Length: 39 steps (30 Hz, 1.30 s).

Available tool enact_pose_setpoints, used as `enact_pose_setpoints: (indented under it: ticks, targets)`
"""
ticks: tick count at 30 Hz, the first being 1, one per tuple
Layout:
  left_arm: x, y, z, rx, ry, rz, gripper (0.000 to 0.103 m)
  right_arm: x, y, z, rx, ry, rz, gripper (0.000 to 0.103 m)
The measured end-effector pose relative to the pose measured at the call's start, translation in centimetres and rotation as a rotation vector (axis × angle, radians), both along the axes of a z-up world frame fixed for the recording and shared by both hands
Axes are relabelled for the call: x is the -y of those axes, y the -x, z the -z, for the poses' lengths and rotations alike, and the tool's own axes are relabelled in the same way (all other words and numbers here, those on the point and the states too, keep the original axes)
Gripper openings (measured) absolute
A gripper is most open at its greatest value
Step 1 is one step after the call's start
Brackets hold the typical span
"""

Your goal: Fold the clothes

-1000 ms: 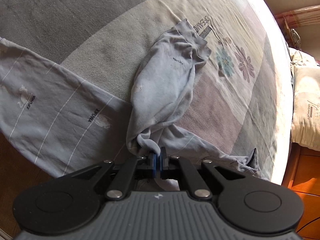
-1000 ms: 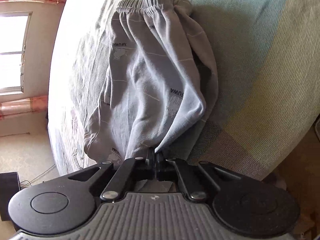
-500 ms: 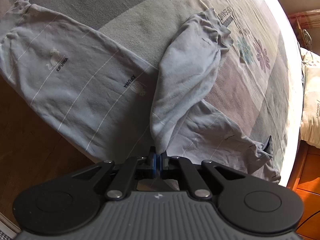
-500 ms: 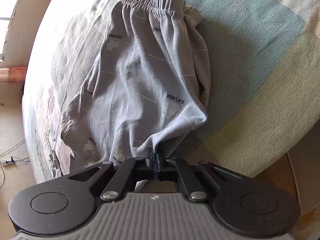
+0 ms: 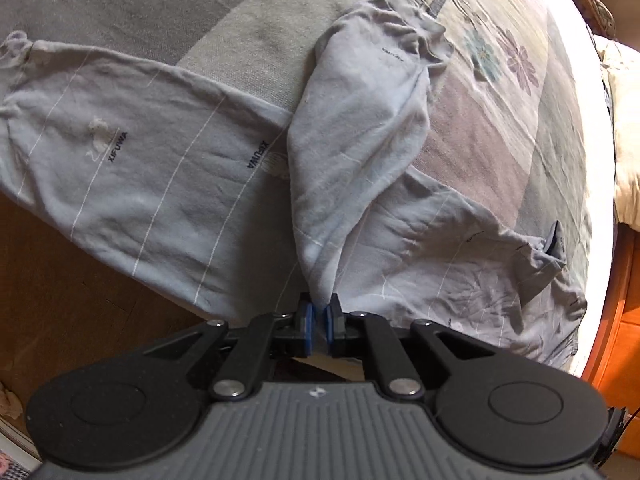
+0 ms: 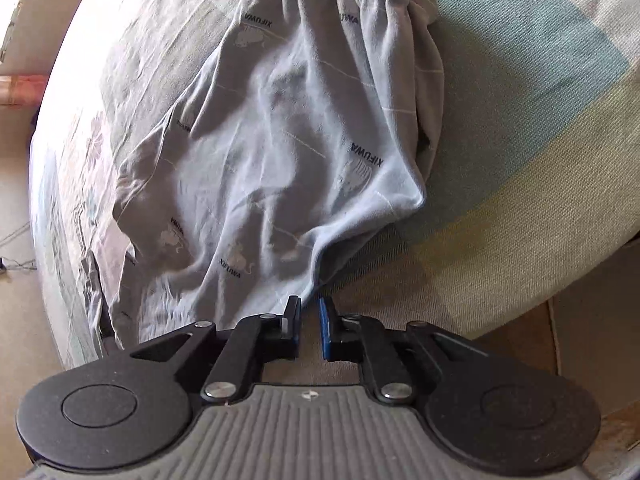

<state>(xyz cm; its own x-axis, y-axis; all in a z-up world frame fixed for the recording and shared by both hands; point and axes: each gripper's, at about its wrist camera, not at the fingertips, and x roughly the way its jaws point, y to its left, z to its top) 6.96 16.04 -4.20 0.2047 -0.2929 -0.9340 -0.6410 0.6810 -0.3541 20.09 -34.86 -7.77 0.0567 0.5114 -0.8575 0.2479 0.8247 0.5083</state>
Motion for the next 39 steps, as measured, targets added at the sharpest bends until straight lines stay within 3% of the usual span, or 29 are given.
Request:
enact_pose_setpoints:
  ticks: [3, 6, 9, 12, 13, 16, 21, 25, 28, 33, 37, 39]
  targets:
    - [-0.1, -0.9, -2.6, 0.02, -0.089, 0.088, 0.006, -1.1, -0.5, -2.1, 0.06, 0.053, -0.107, 0.014]
    - [1.4, -3.6, -5.9, 0.176, -0.206, 0.258, 0.007, -1.8, -2.0, -3.8, 0.165, 0.076, -0.196, 0.014]
    - [4.2, -7.9, -5.8, 0.292, -0.228, 0.441, 0.009, -2.8, -3.8, -4.1, 0.229, 0.062, -0.246, 0.014]
    - [7.6, -12.6, -3.9, 0.382, -0.213, 0.596, 0.008, -4.3, -5.4, -4.0, 0.266, 0.04, -0.261, 0.014]
    - [8.4, -14.1, -3.1, 0.409, -0.153, 0.601, 0.008, -4.9, -5.8, -3.8, 0.272, 0.03, -0.265, 0.014]
    - [10.4, -18.3, -0.5, 0.457, 0.151, 0.511, 0.01, -6.2, -5.8, -3.6, 0.275, 0.015, -0.288, 0.014]
    - [13.5, -22.3, 4.6, 0.368, 0.526, 0.365, 0.029, -5.2, -4.4, -3.6, 0.242, 0.035, -0.305, 0.018]
    - [15.0, -22.7, 6.5, 0.306, 0.563, 0.356, 0.03, -3.8, -3.8, -3.5, 0.237, 0.026, -0.271, 0.018]
    - [15.6, -23.0, 7.5, 0.279, 0.602, 0.328, 0.038, -2.9, -3.4, -3.2, 0.232, 0.031, -0.242, 0.02]
    - [16.2, -24.9, 9.5, 0.22, 0.746, 0.183, 0.042, -2.1, -2.9, -2.2, 0.215, 0.03, -0.181, 0.02]
    - [15.9, -27.0, 9.0, 0.261, 0.73, 0.151, 0.045, -2.1, -2.8, -2.4, 0.23, 0.033, -0.181, 0.022]
    - [15.9, -27.7, 8.4, 0.273, 0.694, 0.197, 0.045, -2.1, -2.8, -2.5, 0.237, 0.042, -0.196, 0.023]
